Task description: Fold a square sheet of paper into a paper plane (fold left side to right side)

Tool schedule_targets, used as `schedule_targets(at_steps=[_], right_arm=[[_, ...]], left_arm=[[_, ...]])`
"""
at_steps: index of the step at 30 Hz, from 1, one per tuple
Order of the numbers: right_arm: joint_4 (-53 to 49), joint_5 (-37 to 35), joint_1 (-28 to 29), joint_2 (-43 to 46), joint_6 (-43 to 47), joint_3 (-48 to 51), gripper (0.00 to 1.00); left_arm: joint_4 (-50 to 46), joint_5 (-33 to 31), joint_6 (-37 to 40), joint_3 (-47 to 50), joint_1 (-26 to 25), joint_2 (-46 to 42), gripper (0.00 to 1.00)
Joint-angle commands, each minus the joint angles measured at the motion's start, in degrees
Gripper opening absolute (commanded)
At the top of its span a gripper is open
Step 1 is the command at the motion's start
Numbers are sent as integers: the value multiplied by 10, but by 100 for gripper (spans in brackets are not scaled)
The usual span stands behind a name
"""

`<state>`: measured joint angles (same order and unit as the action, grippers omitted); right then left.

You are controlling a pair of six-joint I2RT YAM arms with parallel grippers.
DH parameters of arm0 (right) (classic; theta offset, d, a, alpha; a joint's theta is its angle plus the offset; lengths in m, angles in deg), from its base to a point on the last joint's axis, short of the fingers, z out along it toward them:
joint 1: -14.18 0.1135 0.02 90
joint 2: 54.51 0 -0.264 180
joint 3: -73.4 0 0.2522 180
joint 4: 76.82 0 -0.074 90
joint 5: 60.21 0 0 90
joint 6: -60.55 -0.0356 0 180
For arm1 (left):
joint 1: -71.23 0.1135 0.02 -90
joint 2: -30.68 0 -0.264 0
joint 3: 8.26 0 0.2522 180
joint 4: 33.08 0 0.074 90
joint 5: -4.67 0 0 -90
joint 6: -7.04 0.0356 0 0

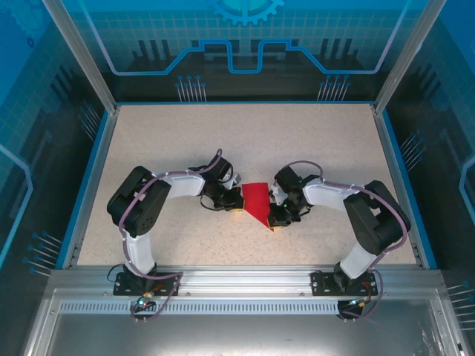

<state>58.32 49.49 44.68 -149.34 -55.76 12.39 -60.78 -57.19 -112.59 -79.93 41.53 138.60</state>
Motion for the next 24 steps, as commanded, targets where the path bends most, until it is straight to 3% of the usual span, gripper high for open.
schedule_targets(at_steps=[1,6,12,17,24], right_arm=[[-74,-83,2,-16,8,21,0],[-74,-78,3,-16,7,15,0],[-66,-71,5,-22,5,12,0],[-62,-66,7,-28,4,9,0],[-61,-58,15,-22,4,0,0]], left_arm=[[-53,-107,25,9,41,3,3],[-51,-87,19,18,35,-45,3],[-17,-53,-15,33,-28,-106,4],[14,-43,-42,14,-77,-76,5],[27,-41,-44,-28,-100,-2,6]])
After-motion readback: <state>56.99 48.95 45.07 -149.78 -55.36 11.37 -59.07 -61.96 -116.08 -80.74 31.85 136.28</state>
